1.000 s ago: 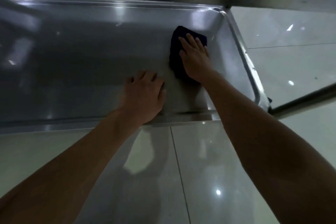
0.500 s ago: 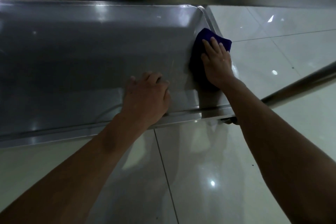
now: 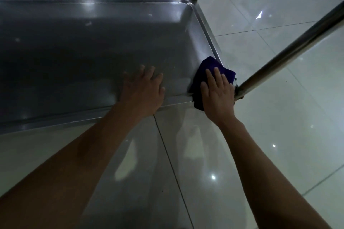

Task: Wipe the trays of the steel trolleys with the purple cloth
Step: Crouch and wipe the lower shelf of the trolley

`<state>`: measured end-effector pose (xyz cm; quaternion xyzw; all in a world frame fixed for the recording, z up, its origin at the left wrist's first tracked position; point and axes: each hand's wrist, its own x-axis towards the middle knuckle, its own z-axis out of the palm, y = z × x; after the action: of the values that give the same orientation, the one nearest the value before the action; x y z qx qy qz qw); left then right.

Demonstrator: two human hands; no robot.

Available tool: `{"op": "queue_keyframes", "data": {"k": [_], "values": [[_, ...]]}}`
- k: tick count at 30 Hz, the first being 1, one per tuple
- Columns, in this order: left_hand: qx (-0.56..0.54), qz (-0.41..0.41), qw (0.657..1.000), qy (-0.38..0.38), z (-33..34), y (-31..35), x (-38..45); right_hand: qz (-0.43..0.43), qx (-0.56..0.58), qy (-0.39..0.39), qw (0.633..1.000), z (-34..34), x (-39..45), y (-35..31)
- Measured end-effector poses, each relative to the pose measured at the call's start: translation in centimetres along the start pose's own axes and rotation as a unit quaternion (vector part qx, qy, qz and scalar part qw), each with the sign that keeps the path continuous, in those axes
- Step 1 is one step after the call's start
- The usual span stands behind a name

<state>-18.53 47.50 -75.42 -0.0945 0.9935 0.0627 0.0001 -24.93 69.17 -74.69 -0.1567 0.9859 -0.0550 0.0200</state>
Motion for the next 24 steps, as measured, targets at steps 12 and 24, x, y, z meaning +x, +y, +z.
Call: {"op": "queue_keyframes", "data": {"k": [12, 24], "values": [[-0.007, -0.05, 0.998, 0.038, -3.9, -12.8, -12.6, -0.092, 0.041, -0.014, 0.995, 2.2, -5.4, -14.2], [0.038, -0.174, 0.984, 0.023, -6.1, -27.8, -27.0, -0.262, 0.006, -0.036, 0.964, 5.3, -10.8, -34.0]]}}
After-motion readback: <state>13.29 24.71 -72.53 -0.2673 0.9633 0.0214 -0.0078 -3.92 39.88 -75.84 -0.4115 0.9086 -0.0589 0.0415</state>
